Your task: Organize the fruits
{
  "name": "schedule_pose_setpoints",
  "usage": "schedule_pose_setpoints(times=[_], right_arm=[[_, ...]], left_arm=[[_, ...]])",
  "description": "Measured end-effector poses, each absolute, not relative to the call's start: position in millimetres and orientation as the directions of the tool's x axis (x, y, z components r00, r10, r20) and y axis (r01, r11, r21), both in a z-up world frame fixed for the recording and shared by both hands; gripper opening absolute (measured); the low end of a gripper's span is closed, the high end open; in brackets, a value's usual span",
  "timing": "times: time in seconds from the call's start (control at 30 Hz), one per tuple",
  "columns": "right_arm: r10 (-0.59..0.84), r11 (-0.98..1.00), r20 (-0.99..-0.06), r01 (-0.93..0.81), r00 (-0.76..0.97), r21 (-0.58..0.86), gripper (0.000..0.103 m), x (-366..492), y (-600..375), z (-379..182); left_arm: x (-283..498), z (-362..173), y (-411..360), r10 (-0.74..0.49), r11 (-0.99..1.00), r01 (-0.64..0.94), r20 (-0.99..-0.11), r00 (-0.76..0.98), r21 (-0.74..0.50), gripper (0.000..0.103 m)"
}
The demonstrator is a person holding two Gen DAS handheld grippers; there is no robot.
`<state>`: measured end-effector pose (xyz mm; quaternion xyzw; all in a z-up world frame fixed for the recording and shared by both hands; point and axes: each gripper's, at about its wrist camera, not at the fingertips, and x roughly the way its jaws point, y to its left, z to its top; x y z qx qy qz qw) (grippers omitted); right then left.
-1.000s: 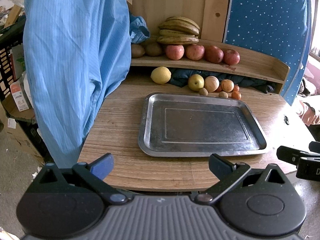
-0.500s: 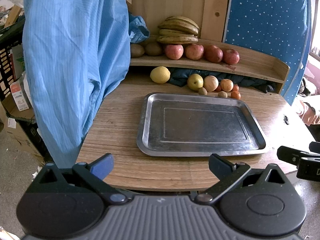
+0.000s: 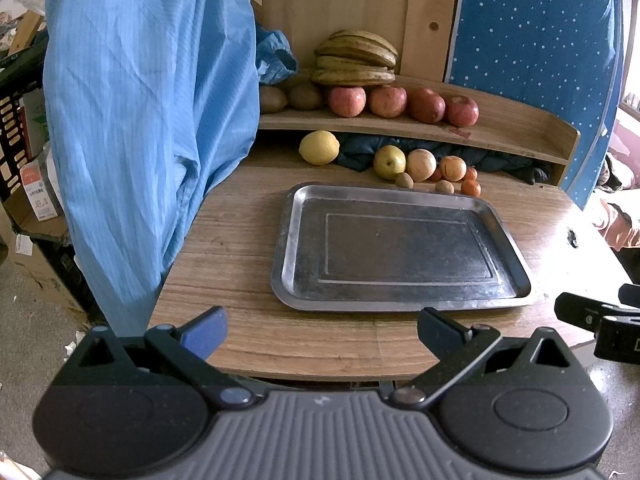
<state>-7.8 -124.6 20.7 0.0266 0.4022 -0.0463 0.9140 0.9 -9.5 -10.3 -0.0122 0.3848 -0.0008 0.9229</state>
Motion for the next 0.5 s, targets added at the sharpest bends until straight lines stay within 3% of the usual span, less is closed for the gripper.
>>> schedule_pose_setpoints(times=[0.5], right_arm=[[-0.045, 0.996, -0.763, 0.09, 0.645, 0.017, 0.103, -1.4, -134.2, 14.9]], left_arm=[[11.1, -11.7, -15.0, 0.013, 0.999, -0.037, -0.749, 0.663, -0.015, 0.103]])
